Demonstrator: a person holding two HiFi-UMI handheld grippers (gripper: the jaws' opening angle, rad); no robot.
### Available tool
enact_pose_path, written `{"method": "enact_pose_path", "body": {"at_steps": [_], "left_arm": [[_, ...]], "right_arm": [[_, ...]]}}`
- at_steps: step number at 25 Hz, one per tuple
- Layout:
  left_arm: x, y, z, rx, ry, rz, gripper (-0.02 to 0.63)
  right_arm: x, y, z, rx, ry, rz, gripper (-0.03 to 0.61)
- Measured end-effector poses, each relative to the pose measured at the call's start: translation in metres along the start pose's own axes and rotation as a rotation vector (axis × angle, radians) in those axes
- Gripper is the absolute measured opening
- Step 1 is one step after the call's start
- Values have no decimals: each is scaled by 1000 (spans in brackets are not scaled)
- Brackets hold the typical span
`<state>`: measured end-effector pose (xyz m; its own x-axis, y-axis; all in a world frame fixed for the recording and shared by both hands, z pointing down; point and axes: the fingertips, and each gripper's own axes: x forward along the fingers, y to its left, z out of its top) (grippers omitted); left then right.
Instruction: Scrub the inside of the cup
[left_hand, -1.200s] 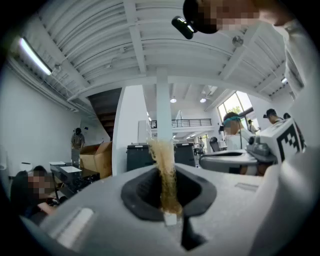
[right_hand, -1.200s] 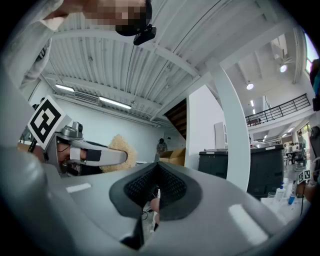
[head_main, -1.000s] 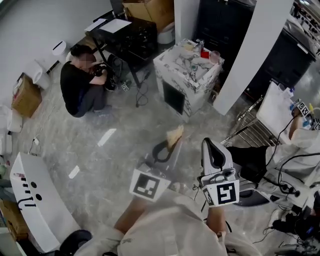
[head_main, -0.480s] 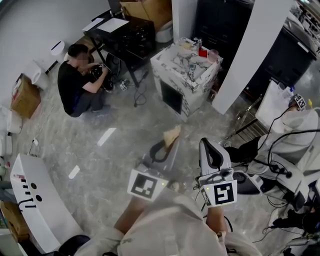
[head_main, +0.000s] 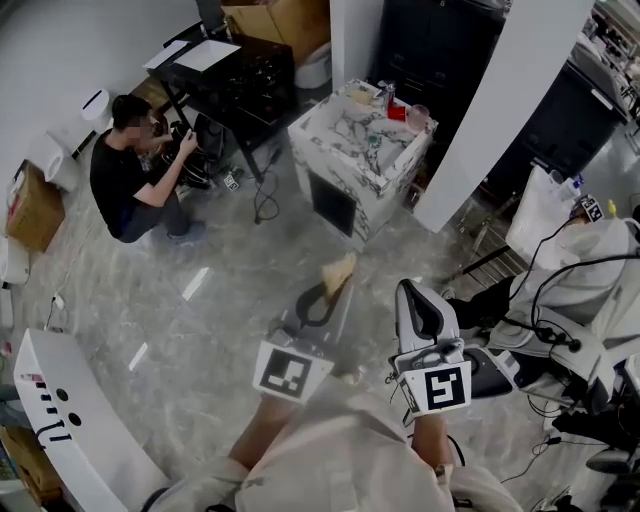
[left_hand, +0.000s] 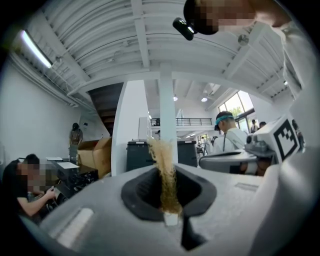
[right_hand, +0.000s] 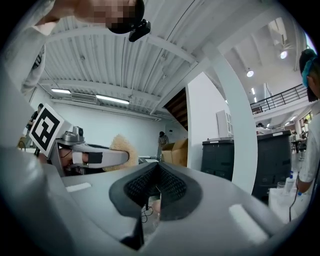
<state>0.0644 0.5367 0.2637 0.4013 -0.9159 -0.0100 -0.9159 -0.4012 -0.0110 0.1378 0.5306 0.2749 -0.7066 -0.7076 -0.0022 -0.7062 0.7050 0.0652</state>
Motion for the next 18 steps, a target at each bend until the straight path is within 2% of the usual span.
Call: {"method": "enact_pose_path", "body": {"at_steps": [14,18], "left_arm": [[80,142,1,-45,-18,-109,28],[96,168,-4,-57,-26,-134,28]], "right_arm": [[150,-22,2,-42,57,-133,-3],[177,-23,-6,-39,66,-161,-3]]}}
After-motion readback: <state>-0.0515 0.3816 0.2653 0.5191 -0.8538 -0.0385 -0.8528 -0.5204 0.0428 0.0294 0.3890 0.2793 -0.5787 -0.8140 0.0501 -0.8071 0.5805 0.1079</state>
